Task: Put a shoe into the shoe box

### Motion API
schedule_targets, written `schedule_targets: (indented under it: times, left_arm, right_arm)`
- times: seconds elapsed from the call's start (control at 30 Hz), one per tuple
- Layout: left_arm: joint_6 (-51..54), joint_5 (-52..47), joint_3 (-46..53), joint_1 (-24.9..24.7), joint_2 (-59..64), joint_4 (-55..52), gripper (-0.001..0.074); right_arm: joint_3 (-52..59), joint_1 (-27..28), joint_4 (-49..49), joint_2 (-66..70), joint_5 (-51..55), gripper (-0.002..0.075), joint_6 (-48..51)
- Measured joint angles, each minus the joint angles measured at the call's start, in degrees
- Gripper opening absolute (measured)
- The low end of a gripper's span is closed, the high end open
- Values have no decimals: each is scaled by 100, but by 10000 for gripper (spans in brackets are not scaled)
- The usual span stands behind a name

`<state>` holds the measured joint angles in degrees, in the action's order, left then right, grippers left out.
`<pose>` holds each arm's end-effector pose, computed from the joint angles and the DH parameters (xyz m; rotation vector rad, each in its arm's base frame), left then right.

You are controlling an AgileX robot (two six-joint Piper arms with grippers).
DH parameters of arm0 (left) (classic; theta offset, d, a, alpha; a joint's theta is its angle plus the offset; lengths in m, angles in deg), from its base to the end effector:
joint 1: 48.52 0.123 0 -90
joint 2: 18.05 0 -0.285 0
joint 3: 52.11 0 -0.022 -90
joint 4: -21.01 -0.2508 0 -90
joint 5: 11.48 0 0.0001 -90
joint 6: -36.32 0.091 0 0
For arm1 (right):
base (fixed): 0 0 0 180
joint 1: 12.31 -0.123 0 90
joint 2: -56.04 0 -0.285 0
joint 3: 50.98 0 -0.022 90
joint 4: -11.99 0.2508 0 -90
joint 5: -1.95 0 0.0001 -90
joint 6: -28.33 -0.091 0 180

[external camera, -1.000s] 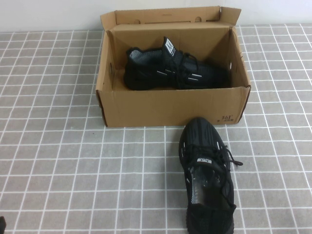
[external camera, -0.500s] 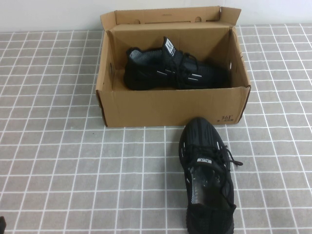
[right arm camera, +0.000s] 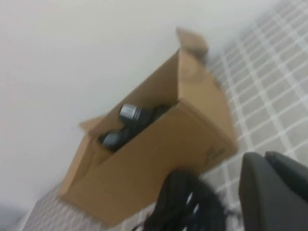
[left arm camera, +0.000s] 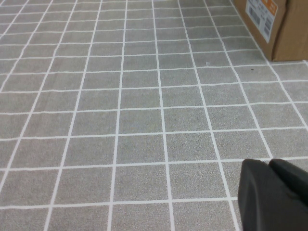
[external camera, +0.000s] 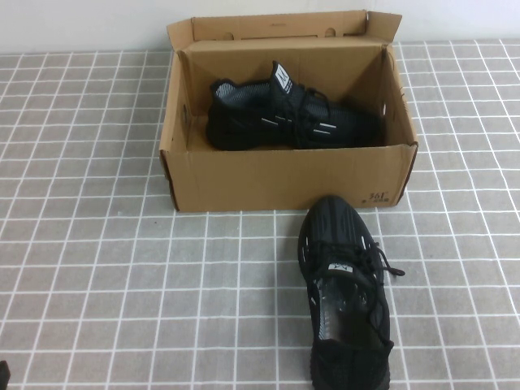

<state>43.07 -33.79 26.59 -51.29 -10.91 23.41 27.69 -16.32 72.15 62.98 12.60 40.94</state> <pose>0.0521 -0.0040 0.1701 0.1310 1.8827 0.0060 0.0541 0.0185 0.1970 0.4825 1.5766 0.8171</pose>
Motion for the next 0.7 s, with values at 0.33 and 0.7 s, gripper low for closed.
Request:
schedule_targets:
  times: [0.33,0.7]
  left_arm:
    - [0,0,0,0,0,0,-1]
    - [0,0,0,0,0,0,-1]
  right_arm:
    - [-1942,0,-838,1637,2656,-16,0]
    - [-4297,0,-2614,4732,4749,-16,-9]
